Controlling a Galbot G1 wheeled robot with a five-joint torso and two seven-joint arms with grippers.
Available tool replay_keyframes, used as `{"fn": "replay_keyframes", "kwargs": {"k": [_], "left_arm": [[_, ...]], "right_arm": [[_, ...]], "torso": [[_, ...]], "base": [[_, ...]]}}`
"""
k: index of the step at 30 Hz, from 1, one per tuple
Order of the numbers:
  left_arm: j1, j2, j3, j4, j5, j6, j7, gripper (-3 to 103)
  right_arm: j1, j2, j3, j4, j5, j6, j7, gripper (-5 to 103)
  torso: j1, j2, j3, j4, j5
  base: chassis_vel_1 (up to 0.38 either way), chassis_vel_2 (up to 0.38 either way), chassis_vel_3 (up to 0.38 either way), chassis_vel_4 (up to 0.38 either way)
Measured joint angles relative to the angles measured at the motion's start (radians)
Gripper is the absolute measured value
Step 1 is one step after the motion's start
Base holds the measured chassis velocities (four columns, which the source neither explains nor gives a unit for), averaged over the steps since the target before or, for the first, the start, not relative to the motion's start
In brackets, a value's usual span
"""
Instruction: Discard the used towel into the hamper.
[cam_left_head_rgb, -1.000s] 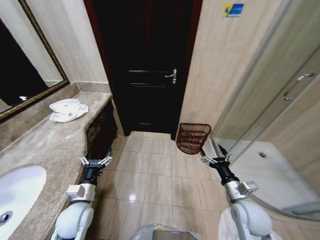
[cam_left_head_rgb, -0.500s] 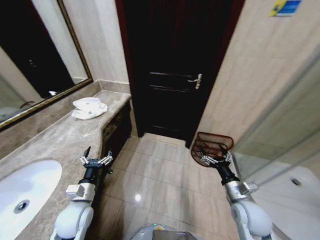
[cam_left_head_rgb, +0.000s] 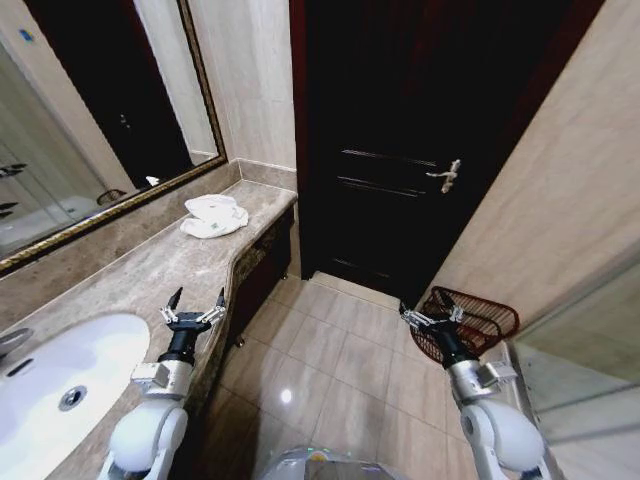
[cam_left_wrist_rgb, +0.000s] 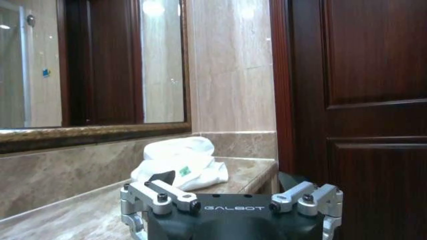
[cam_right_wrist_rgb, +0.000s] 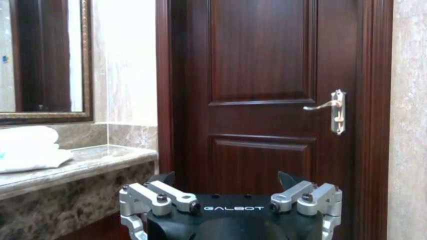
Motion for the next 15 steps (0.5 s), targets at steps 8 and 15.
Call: {"fn": "replay_keyframes", "kwargs": {"k": [8,15], "left_arm": [[-0.001,-0.003,0.000,-0.005,-0.002,-0.001,-0.001,100],[-0.002,-0.007,0.001,-0.017,-0.008,0.011,-0.003,100]], "right_arm": [[0.007,0.000,-0.003,0.000,-0.002,-0.001,-0.002,100],[0.004,-0.001,-0.001,-0.001,-0.001,-0.001,-0.003,100]], "torso": [[0.000,0.000,0.000,0.0001,0.0002],[0.000,0.000,0.000,0.0001,0.0001]], "base": [[-0.139,0.125,0.135,-0.130],[-0.132,0.155,0.152,-0.145]]}}
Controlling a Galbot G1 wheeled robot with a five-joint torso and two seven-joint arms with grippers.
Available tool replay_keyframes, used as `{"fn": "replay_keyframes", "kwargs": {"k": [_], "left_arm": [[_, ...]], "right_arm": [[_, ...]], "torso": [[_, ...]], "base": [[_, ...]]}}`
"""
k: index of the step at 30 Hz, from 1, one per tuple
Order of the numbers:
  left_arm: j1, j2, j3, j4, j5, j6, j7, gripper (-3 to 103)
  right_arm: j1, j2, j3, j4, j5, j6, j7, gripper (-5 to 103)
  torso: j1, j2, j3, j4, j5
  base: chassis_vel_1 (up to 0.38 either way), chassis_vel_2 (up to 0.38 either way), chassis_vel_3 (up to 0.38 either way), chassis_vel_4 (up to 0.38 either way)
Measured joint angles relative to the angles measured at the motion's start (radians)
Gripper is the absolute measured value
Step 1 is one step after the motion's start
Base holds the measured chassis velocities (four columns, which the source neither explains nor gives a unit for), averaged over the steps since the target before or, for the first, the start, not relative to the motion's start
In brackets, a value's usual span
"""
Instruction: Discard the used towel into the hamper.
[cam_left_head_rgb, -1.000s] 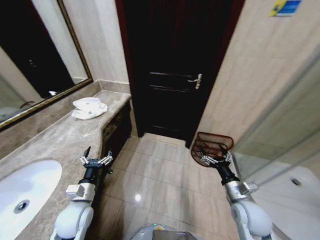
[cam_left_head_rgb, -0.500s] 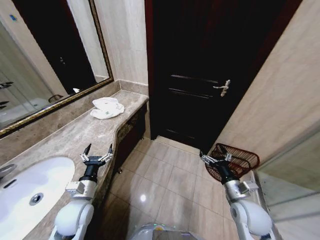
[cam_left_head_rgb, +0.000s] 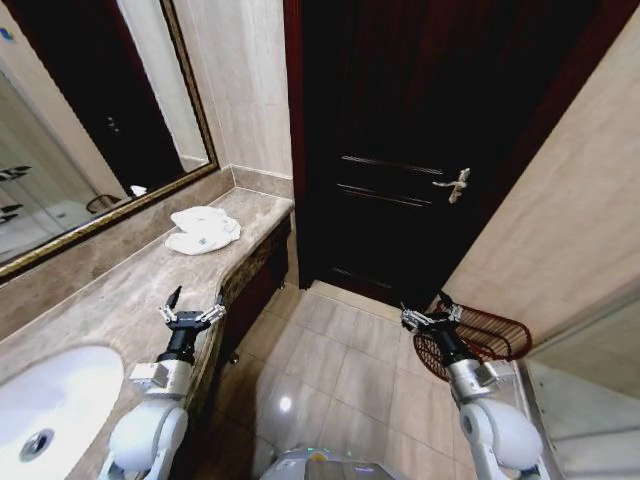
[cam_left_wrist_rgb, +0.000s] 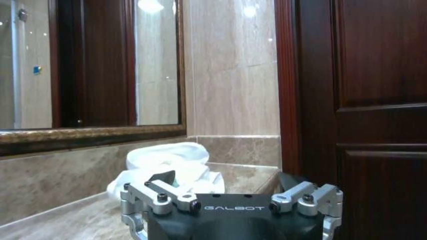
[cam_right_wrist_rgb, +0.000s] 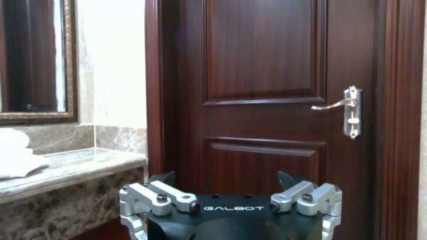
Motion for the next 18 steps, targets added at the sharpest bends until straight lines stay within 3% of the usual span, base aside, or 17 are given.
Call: {"fn": "replay_keyframes", "kwargs": {"k": [18], "left_arm": [[0.000,-0.006,0.001,-0.010,0.000,0.006,0.002,100]], "right_arm": [[-0.002,-0.002,0.002,-0.003,0.001,0.002,-0.001,100]], "torso": [[0.000,0.000,0.000,-0.0001,0.0000]], "base": [[-0.119,0.169,0.170,-0.122]]}}
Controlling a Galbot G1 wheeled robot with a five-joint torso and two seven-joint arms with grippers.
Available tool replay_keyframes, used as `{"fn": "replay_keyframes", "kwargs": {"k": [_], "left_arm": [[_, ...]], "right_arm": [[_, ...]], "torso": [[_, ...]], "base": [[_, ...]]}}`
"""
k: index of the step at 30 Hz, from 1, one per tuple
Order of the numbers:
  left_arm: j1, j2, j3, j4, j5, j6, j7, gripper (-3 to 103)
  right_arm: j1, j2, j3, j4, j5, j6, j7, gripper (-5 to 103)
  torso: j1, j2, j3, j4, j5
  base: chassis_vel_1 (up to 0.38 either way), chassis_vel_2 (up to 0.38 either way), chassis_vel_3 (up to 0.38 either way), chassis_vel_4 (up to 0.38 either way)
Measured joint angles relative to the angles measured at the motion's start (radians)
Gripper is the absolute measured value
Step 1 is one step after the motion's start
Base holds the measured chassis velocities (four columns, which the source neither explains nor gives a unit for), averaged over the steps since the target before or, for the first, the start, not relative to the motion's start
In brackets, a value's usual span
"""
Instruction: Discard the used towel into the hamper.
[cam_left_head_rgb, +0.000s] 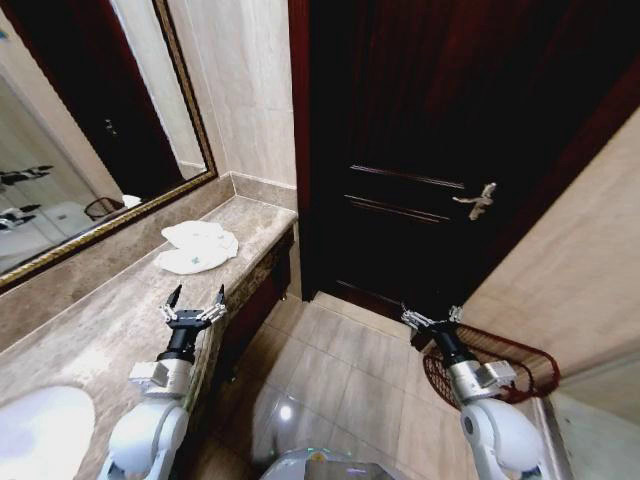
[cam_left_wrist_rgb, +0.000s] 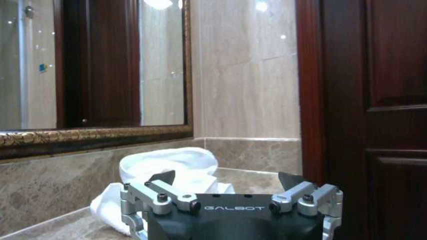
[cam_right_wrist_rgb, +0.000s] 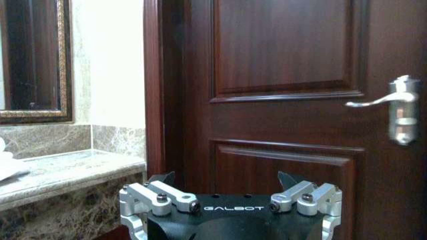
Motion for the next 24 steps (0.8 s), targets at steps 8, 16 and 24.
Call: {"fn": "replay_keyframes", "kwargs": {"k": [8,16,24], "left_arm": [[-0.003,0.002,0.001,-0.013,-0.004,0.008,-0.006,100],[-0.013,0.001,0.006,-0.021,-0.005,0.025,-0.025,100],[-0.041,-0.003,0.018,-0.053,-0.030,0.104,-0.065,100]], "right_arm": [[0.005,0.000,-0.002,-0.005,0.000,0.000,-0.001,100],[0.009,0.000,-0.004,-0.010,-0.002,-0.003,-0.003,100],[0.008,0.002,-0.008,-0.021,-0.011,-0.014,-0.004,100]], "torso": [[0.000,0.000,0.000,0.0004,0.0002],[0.000,0.000,0.000,0.0001,0.0001],[0.001,0.000,0.000,0.0004,0.0001]], "base": [[-0.091,0.191,0.187,-0.095],[-0.134,0.137,0.140,-0.147],[-0.122,0.121,0.129,-0.105]]}}
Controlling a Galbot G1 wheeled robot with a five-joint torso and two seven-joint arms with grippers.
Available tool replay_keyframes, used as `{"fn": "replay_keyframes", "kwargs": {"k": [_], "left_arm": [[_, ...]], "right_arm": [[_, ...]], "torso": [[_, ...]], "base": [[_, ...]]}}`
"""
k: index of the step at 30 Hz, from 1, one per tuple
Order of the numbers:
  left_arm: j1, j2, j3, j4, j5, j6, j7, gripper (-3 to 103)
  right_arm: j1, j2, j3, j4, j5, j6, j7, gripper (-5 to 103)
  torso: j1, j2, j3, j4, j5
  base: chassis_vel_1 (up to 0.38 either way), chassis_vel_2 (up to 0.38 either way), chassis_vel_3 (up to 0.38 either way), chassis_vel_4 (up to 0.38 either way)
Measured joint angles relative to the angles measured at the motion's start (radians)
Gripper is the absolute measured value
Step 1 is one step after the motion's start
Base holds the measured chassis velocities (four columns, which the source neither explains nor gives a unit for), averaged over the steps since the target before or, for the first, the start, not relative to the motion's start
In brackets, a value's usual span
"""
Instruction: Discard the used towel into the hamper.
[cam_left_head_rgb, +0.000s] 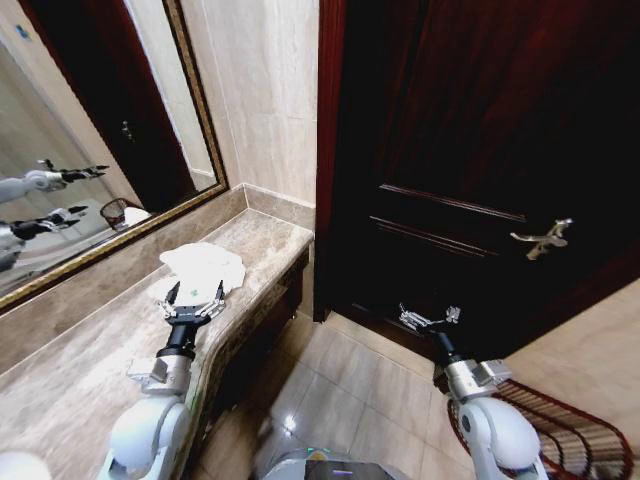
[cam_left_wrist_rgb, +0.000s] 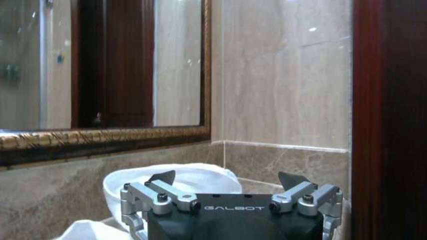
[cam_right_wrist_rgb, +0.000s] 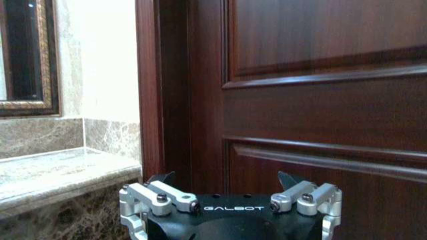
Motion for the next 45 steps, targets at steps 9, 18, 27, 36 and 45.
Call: {"fn": "replay_keyframes", "kwargs": {"k": [9,18,27,36,45], "left_arm": [[-0.180,0.114,0.039,-0.076,-0.173,0.377,-0.250,100],[-0.256,0.211,0.019,-0.053,-0.335,0.539,-0.363,100],[-0.330,0.405,-0.001,-0.080,-0.690,0.662,-0.595,100],[-0.288,0.442,-0.032,-0.084,-0.619,0.644,-0.518,100],[-0.281,0.419,-0.024,-0.061,-0.535,0.561,-0.431,100]], "right_arm": [[0.000,0.001,-0.003,-0.031,-0.008,0.013,0.000,100],[0.019,-0.009,-0.023,-0.062,-0.024,0.009,-0.003,100],[0.021,-0.014,-0.028,-0.072,-0.043,-0.011,-0.003,100],[0.023,-0.008,-0.033,-0.082,-0.042,-0.011,0.000,100],[0.030,-0.008,-0.030,-0.073,-0.038,-0.018,0.001,100]], "torso": [[-0.002,0.000,-0.001,-0.0006,-0.0003],[-0.001,0.000,0.000,-0.0002,-0.0003],[-0.001,0.000,0.000,-0.0003,-0.0001],[-0.001,0.000,0.000,-0.0003,-0.0001],[0.004,0.011,0.005,-0.0001,-0.0001]], "base": [[-0.001,-0.003,-0.005,-0.005],[0.000,0.000,0.000,0.000],[0.000,0.000,0.000,0.000],[0.000,0.000,0.000,0.000],[0.000,0.000,0.000,0.000]]}}
